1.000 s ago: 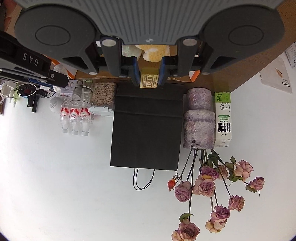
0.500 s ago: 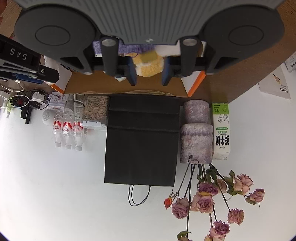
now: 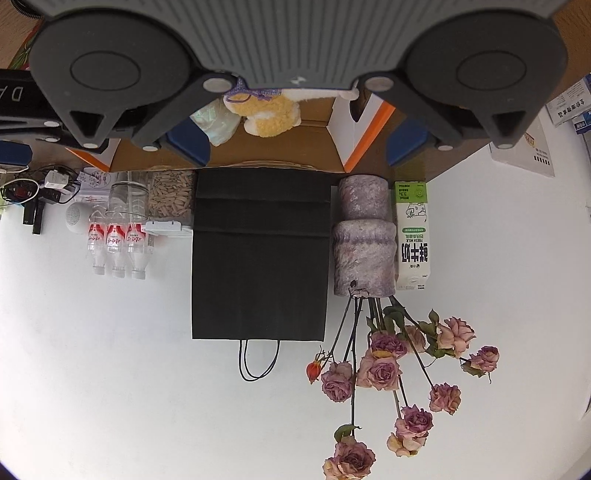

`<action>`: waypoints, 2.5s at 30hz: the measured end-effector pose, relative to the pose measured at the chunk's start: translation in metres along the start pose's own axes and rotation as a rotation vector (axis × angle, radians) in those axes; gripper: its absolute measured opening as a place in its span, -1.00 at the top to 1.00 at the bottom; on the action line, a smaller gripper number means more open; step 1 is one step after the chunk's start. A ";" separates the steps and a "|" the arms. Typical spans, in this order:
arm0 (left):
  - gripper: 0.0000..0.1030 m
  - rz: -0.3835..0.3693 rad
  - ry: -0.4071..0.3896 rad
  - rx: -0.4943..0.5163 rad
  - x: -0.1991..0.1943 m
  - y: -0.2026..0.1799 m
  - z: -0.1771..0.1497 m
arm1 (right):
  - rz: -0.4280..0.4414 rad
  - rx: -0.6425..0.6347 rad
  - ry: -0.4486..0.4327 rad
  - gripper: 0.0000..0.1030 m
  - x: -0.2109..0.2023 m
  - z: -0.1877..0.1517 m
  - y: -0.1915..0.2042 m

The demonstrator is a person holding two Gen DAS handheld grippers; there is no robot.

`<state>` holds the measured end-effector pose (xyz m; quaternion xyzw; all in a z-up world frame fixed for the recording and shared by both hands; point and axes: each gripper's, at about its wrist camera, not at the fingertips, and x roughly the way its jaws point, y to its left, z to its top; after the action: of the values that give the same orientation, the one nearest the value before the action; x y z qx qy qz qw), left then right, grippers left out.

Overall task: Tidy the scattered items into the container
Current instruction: 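Withdraw both tools from the box toward the remaining items, then grasp the braided black cable with the right tool while the left tool grasps a white bottle cap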

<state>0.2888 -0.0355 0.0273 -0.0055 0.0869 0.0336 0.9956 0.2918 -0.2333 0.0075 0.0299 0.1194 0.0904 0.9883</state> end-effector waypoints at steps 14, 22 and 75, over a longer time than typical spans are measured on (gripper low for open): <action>-1.00 0.013 -0.016 -0.005 -0.004 0.001 -0.006 | -0.002 -0.015 -0.005 -1.00 -0.004 -0.002 0.001; -1.00 0.021 -0.013 0.018 -0.020 0.005 -0.014 | -0.010 -0.046 -0.016 -1.00 -0.022 -0.013 0.004; -1.00 0.096 0.065 -0.006 -0.091 0.057 -0.044 | 0.011 -0.111 0.235 -1.00 -0.096 -0.062 0.000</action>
<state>0.1881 0.0150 -0.0011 -0.0053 0.1194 0.0816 0.9895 0.1853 -0.2487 -0.0307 -0.0349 0.2290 0.1049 0.9671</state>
